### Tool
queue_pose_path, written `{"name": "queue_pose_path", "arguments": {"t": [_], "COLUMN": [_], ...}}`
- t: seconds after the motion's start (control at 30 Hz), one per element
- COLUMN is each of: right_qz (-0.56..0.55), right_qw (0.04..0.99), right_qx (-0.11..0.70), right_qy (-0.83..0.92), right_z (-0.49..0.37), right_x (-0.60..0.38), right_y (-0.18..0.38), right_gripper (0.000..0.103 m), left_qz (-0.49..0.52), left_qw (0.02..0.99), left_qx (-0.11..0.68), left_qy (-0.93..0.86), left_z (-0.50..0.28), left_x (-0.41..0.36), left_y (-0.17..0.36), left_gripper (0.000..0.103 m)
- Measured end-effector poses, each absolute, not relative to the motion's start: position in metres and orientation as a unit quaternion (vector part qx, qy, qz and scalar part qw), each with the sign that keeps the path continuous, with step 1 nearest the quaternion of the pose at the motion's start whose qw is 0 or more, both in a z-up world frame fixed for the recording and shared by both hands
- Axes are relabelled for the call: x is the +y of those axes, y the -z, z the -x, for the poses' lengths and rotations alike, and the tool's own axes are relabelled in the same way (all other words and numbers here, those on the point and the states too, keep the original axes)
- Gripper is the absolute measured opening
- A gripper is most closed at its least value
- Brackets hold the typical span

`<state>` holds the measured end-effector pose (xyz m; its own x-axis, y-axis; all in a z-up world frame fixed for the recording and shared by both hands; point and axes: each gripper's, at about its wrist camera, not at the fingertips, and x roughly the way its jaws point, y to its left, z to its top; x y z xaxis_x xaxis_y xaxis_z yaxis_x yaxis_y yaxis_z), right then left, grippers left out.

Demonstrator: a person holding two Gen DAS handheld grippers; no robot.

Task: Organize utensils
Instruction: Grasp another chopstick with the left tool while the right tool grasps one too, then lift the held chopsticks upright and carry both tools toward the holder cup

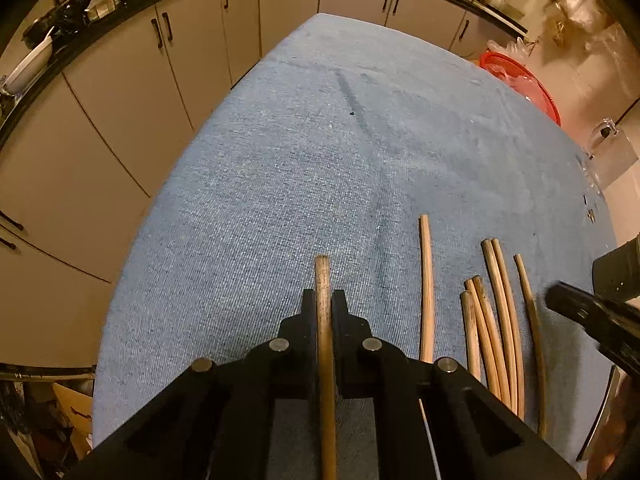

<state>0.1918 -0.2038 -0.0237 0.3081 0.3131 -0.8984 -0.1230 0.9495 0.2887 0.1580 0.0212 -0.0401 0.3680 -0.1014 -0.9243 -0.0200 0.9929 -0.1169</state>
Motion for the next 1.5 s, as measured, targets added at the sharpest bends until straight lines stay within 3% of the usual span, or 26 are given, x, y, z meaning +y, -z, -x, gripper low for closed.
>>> {"name": "queue_pose_path", "arguments": {"t": [0.37, 0.43, 0.5, 1.07, 1.5], "right_qz": [0.020, 0.024, 0.014, -0.069, -0.101], "right_qw": [0.804, 0.808, 0.812, 0.939, 0.949], "right_qx": [0.582, 0.578, 0.571, 0.304, 0.265], "right_qy": [-0.118, -0.114, -0.121, -0.142, -0.135], "right_z": [-0.209, -0.207, -0.204, -0.055, -0.022], "right_x": [-0.168, -0.166, -0.169, -0.220, -0.240], "right_y": [0.036, 0.035, 0.034, -0.112, -0.129], "right_gripper": [0.014, 0.006, 0.006, 0.006, 0.006], "left_qz": [0.054, 0.043, 0.062, 0.097, 0.081], "left_qw": [0.821, 0.825, 0.825, 0.902, 0.913], "left_qx": [0.567, 0.562, 0.560, 0.407, 0.378], "left_qy": [0.034, 0.033, 0.049, 0.109, 0.131], "left_z": [-0.176, -0.178, -0.178, -0.092, -0.064], "left_x": [0.017, 0.012, 0.012, 0.013, -0.010], "left_y": [0.041, 0.040, 0.039, -0.088, -0.116], "left_gripper": [0.007, 0.007, 0.007, 0.007, 0.007]}}
